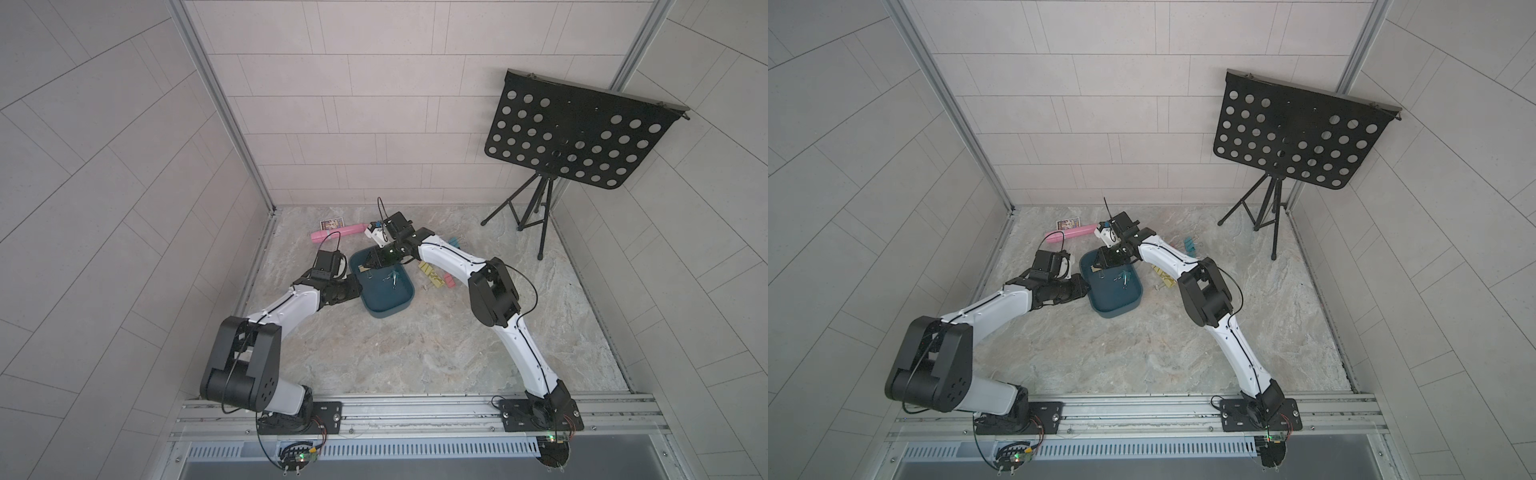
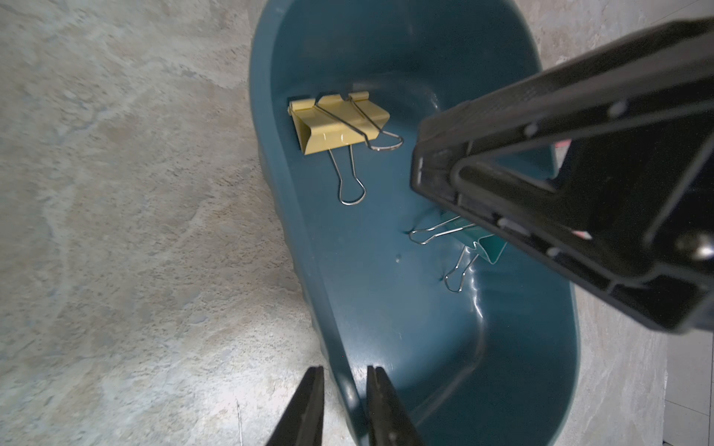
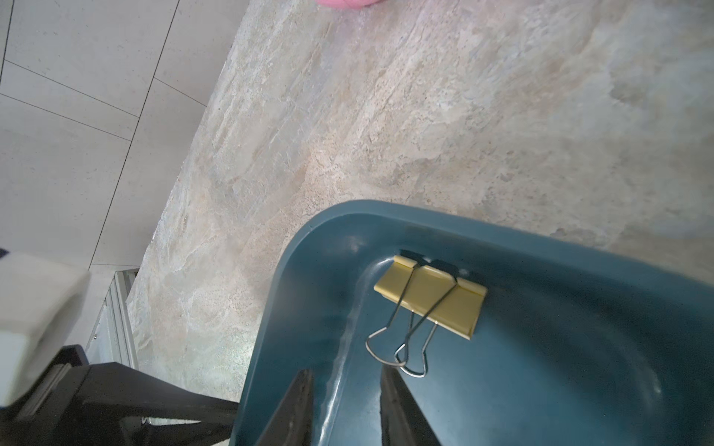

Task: Take out the binder clips from the storage box
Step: Adjust the binder clip in the storage box.

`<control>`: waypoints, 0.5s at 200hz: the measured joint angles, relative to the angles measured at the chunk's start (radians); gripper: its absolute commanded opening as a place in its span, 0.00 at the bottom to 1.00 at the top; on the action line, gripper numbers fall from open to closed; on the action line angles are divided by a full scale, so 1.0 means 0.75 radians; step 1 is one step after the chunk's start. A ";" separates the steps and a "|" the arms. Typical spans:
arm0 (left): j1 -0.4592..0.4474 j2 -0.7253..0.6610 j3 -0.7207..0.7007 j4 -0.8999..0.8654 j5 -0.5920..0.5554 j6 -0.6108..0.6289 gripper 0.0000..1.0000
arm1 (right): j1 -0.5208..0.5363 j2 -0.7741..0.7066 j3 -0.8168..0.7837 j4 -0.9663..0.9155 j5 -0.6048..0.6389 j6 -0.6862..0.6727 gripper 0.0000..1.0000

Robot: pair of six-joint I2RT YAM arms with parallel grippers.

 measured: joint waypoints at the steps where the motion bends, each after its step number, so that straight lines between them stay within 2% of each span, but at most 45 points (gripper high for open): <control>1: 0.000 -0.001 -0.001 0.000 0.000 0.000 0.28 | 0.001 0.000 0.000 0.000 0.000 0.000 0.33; 100: 0.000 -0.008 -0.001 -0.005 0.001 -0.001 0.28 | 0.001 0.042 0.040 -0.015 -0.003 0.021 0.33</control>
